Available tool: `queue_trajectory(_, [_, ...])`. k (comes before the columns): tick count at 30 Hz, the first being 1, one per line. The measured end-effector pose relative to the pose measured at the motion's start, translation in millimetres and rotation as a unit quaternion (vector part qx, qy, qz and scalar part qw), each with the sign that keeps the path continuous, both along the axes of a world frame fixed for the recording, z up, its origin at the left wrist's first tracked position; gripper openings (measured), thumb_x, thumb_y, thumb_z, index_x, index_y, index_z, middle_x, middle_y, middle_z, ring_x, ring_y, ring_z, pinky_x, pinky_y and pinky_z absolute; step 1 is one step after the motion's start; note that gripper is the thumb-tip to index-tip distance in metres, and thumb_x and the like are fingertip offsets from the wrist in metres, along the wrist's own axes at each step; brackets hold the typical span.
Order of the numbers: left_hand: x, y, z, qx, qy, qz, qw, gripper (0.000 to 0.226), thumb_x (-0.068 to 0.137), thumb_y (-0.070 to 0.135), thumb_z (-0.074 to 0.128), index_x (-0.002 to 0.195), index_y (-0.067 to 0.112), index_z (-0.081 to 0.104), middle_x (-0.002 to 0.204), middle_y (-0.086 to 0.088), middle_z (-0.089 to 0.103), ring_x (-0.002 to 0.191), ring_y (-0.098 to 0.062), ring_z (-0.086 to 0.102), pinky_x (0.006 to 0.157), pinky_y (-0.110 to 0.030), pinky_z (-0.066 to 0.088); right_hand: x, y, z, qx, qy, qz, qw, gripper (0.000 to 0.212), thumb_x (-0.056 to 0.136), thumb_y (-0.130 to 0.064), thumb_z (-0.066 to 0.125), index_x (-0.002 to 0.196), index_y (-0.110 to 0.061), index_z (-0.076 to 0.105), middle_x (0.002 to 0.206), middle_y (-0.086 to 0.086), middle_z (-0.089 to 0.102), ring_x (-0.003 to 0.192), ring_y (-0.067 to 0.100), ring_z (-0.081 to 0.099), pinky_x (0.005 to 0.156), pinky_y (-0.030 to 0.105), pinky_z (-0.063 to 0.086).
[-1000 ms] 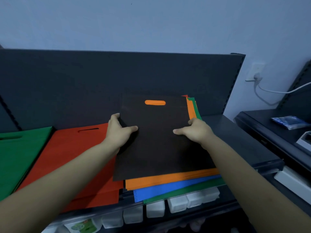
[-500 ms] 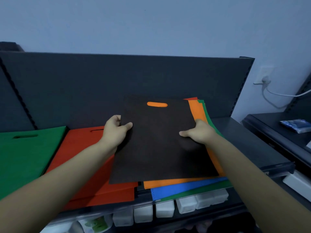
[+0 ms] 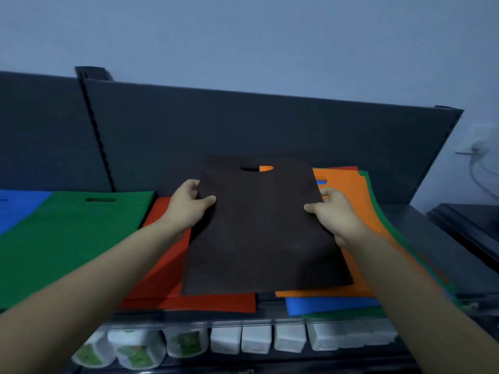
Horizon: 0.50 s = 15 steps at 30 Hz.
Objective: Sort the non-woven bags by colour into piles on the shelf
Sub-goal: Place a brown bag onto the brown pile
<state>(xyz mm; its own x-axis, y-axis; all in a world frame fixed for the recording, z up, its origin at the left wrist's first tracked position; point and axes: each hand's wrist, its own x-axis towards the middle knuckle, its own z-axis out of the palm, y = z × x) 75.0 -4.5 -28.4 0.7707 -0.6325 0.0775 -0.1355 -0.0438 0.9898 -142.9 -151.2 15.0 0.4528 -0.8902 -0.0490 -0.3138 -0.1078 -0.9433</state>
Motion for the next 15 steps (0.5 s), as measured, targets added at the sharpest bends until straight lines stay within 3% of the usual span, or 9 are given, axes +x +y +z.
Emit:
queue_trajectory(5, [51.9, 64.3, 3.2, 0.028, -0.06, 0.036, 0.997, 0.043, 0.085, 0.008, 0.07, 0.123, 0.012, 0.05, 0.115, -0.006, 0.065, 0.106, -0.019, 0.063, 0.096, -0.04, 0.051, 54.6, 57.8, 3.4, 0.019, -0.039, 0.021, 0.999, 0.025, 0.092, 0.001, 0.053, 0.111, -0.015, 0.053, 0.102, 0.009, 0.067, 0.088, 0.025, 0.067, 0.068, 0.036, 0.057])
queue_trajectory(9, [100.6, 137.0, 7.4, 0.076, -0.114, 0.056, 0.989, 0.068, 0.084, 0.014, 0.073, 0.143, 0.012, 0.039, 0.131, -0.001, 0.054, 0.116, -0.011, 0.051, 0.094, -0.021, 0.04, 117.0, 123.1, -0.1, 0.008, -0.051, 0.032, 0.998, 0.022, 0.094, -0.001, 0.052, 0.11, -0.016, 0.052, 0.107, 0.009, 0.063, 0.086, 0.02, 0.064, 0.065, 0.033, 0.054])
queue_trajectory(12, [136.7, 193.7, 9.5, 0.089, -0.117, 0.041, 0.988, 0.07, 0.084, 0.011, 0.073, 0.145, 0.01, 0.036, 0.132, 0.006, 0.051, 0.114, -0.008, 0.05, 0.087, -0.012, 0.036, 167.0, 175.0, -5.1, 0.005, -0.046, 0.038, 0.998, 0.034, 0.095, -0.002, 0.053, 0.126, -0.016, 0.047, 0.096, 0.0, 0.057, 0.08, 0.013, 0.059, 0.062, 0.029, 0.05])
queue_trajectory(15, [174.5, 243.5, 7.9, 0.119, -0.109, 0.052, 0.985, 0.072, 0.085, 0.014, 0.073, 0.146, 0.015, 0.036, 0.129, -0.001, 0.054, 0.115, -0.018, 0.056, 0.093, -0.026, 0.045, 212.5, 218.1, -14.6, 0.021, -0.042, 0.049, 0.998, 0.05, 0.094, -0.002, 0.055, 0.14, -0.014, 0.041, 0.091, -0.009, 0.05, 0.076, 0.008, 0.052, 0.064, 0.026, 0.045])
